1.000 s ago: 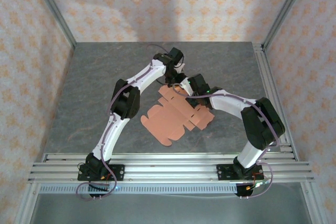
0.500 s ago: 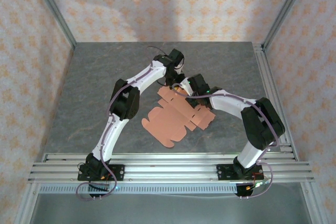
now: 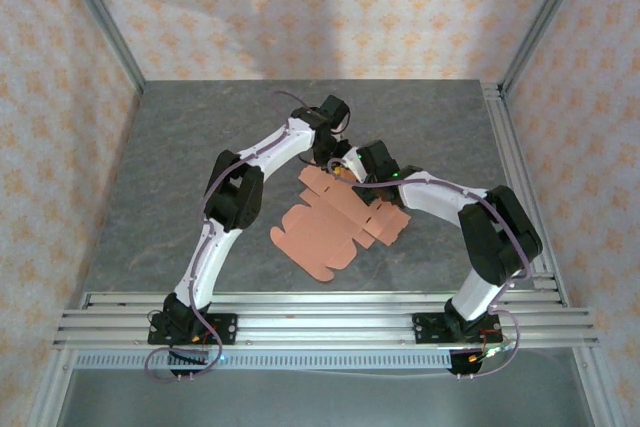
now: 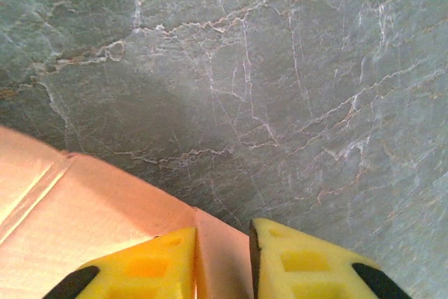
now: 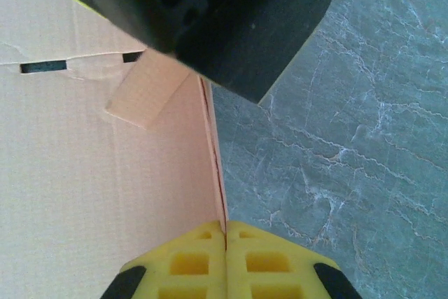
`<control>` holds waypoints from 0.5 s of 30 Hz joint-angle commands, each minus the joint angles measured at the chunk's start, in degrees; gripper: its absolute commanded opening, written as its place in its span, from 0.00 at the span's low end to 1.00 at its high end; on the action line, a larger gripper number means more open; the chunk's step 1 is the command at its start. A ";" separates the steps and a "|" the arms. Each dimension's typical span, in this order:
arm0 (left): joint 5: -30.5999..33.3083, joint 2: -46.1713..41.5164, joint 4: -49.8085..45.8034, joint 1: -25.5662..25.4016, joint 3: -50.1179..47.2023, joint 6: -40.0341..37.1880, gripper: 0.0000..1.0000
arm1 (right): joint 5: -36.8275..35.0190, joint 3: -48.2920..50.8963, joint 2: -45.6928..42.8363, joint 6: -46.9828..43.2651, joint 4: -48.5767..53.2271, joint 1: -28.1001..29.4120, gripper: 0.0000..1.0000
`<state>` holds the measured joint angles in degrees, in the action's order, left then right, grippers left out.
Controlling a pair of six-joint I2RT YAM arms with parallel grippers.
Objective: Fold the paper box
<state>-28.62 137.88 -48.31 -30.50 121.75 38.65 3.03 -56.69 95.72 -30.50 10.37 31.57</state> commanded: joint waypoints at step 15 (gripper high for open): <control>-1.96 -5.04 -0.46 -2.11 -0.24 3.21 0.35 | -1.97 -0.53 1.20 0.71 -0.72 -0.10 0.00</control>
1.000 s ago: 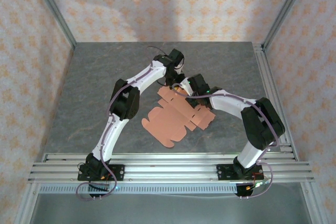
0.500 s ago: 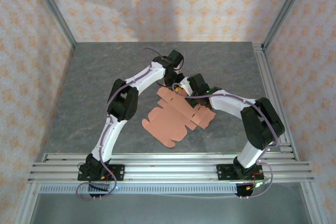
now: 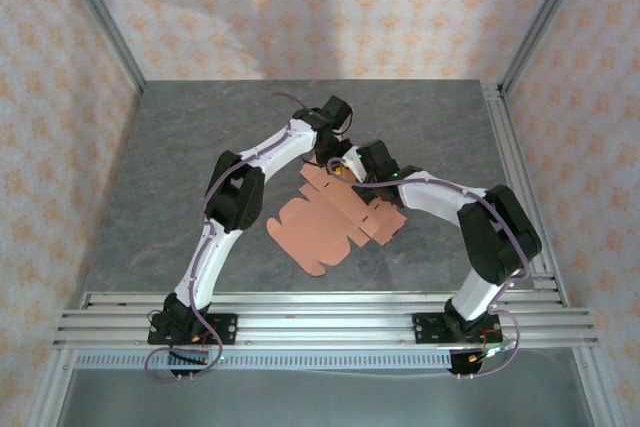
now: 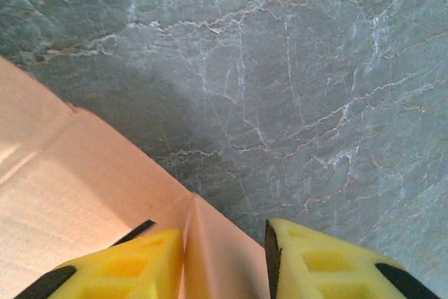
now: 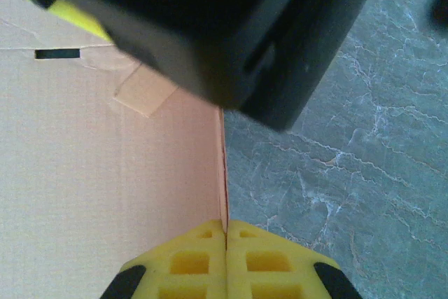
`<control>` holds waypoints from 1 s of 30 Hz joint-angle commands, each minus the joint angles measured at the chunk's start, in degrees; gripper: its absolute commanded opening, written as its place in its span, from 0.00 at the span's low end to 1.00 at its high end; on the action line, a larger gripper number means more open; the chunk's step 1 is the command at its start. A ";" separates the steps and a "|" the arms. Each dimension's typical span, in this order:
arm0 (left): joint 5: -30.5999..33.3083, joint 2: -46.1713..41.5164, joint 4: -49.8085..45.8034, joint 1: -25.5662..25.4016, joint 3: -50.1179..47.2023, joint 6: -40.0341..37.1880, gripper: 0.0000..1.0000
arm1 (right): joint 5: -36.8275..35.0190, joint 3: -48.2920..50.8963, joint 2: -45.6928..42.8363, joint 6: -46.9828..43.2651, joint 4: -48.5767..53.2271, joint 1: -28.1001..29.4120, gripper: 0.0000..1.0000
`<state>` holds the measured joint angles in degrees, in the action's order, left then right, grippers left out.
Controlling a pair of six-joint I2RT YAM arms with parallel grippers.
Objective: Fold the paper box
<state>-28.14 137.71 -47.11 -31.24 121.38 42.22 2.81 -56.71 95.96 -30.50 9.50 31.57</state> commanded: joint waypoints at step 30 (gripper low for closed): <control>4.61 -12.15 -5.16 -0.08 -1.24 -5.72 0.69 | -3.83 -0.10 0.69 0.77 0.38 -1.16 0.00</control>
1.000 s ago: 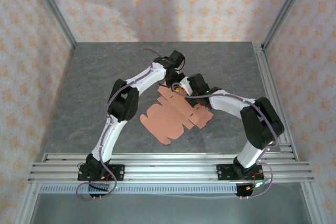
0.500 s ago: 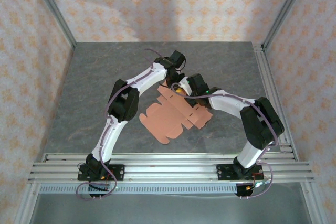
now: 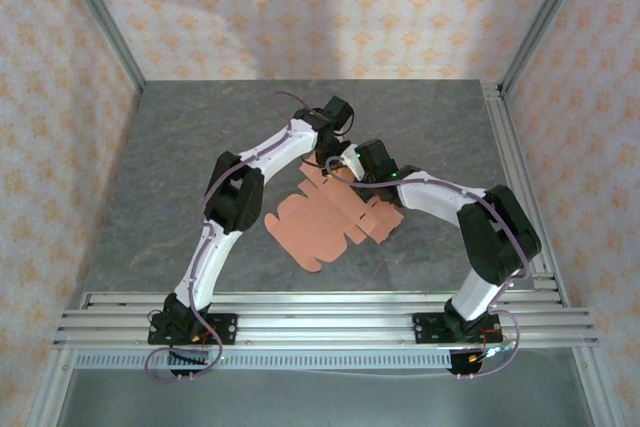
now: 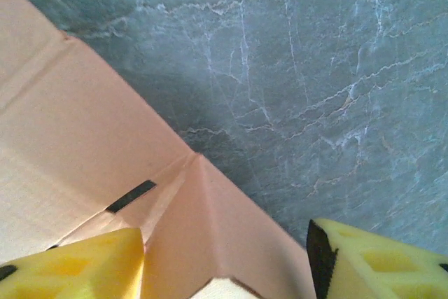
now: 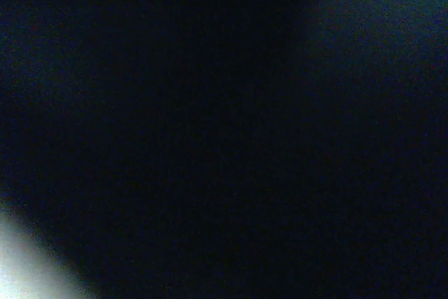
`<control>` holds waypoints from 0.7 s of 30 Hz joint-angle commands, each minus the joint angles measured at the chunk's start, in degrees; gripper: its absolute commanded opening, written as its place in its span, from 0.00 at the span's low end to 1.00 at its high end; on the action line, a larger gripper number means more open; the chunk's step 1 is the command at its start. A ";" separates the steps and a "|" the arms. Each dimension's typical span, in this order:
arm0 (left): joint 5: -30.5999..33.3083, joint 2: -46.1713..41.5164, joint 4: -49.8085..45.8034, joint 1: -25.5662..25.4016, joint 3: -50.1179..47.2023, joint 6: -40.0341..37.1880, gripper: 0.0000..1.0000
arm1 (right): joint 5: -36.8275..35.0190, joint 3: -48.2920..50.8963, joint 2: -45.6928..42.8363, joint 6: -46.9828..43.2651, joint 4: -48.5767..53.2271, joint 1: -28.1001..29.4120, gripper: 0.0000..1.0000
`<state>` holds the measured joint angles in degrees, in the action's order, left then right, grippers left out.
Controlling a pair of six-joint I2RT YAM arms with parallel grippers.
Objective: Fold the paper box
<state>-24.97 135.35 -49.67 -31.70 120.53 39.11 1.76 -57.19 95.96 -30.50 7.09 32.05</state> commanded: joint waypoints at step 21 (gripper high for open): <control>5.72 -33.43 14.12 11.14 -33.87 -8.18 1.00 | 2.38 -6.69 5.49 3.81 13.45 -4.49 0.00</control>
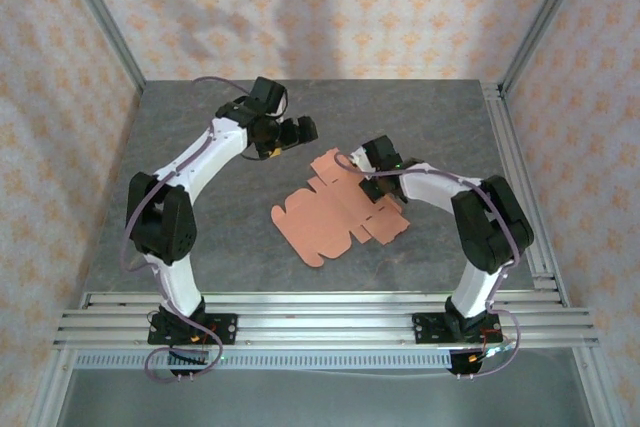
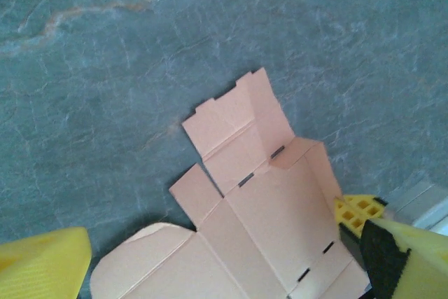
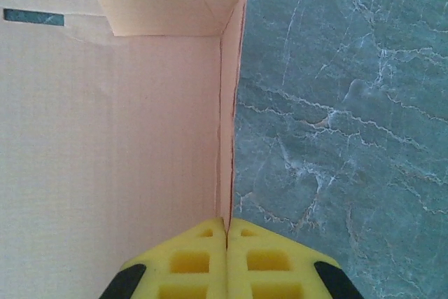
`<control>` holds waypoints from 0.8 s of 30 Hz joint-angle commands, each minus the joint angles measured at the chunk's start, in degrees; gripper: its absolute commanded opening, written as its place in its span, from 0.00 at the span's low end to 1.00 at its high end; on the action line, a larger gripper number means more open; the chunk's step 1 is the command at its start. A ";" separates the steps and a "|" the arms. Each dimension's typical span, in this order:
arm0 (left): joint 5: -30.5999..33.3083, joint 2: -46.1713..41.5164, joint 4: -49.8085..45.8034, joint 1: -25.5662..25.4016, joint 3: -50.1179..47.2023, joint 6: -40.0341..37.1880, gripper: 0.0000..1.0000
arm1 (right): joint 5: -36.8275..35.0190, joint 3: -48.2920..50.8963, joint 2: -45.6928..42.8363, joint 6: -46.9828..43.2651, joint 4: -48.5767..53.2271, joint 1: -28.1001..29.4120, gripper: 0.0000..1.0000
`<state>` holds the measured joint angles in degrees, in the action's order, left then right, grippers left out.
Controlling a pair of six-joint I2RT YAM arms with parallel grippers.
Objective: Fold the paper box
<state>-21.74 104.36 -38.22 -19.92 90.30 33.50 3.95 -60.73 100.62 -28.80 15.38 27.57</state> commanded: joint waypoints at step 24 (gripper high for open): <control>4.16 -9.35 5.79 0.41 -14.63 -8.46 1.00 | 11.04 -12.06 7.57 4.15 20.52 -6.11 0.60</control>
<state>-18.76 97.34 -33.71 -20.10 76.27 26.44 14.17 -70.94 106.34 -24.38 32.67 21.69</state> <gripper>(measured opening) 0.998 0.603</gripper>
